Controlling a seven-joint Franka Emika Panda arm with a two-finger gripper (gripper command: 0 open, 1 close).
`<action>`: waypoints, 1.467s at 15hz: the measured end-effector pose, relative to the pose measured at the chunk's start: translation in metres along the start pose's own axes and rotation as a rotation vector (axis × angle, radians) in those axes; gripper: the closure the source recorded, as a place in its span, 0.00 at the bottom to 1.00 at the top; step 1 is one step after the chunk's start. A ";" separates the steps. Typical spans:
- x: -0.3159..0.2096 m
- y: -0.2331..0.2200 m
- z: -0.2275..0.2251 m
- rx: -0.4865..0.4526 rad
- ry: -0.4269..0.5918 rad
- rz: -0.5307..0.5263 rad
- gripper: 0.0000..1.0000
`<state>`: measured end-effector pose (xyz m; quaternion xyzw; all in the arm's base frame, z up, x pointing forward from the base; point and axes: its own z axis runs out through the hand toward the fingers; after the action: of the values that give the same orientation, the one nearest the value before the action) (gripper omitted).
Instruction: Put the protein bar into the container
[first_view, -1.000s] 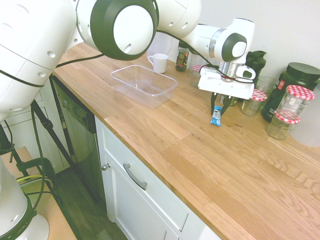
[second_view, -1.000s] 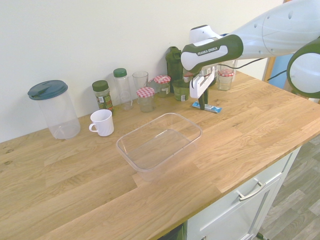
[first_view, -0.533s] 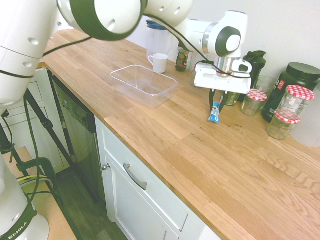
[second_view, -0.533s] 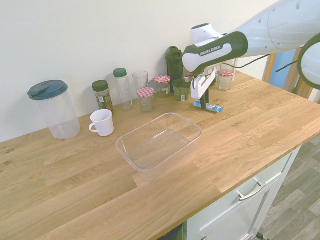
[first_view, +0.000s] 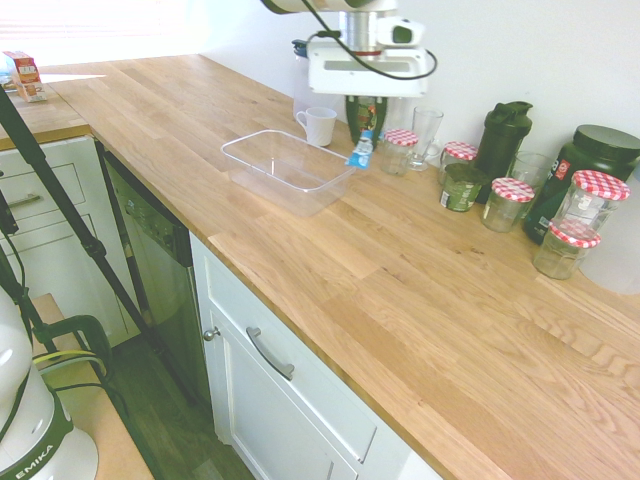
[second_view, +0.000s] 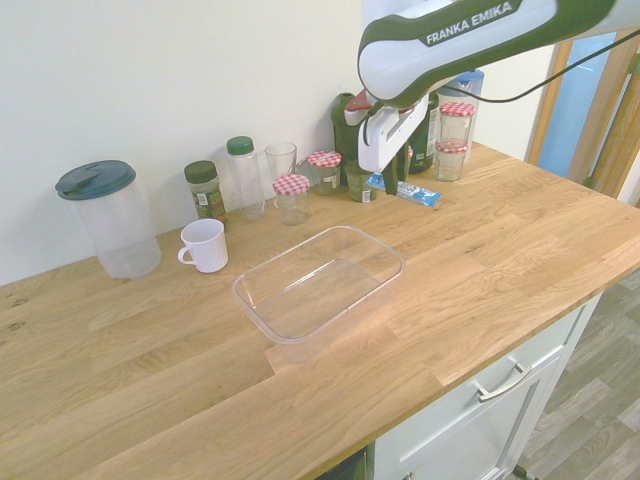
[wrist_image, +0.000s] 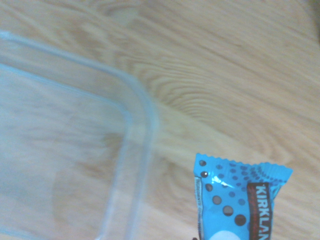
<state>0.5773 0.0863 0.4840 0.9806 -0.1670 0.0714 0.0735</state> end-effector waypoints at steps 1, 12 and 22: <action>-0.028 -0.019 0.001 -0.009 0.003 -0.017 1.00; -0.099 -0.114 0.020 -0.052 0.029 -0.125 1.00; -0.100 -0.167 0.043 -0.085 0.011 -0.168 1.00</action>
<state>0.5458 0.2662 0.4050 0.9868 -0.0865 0.0634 0.1215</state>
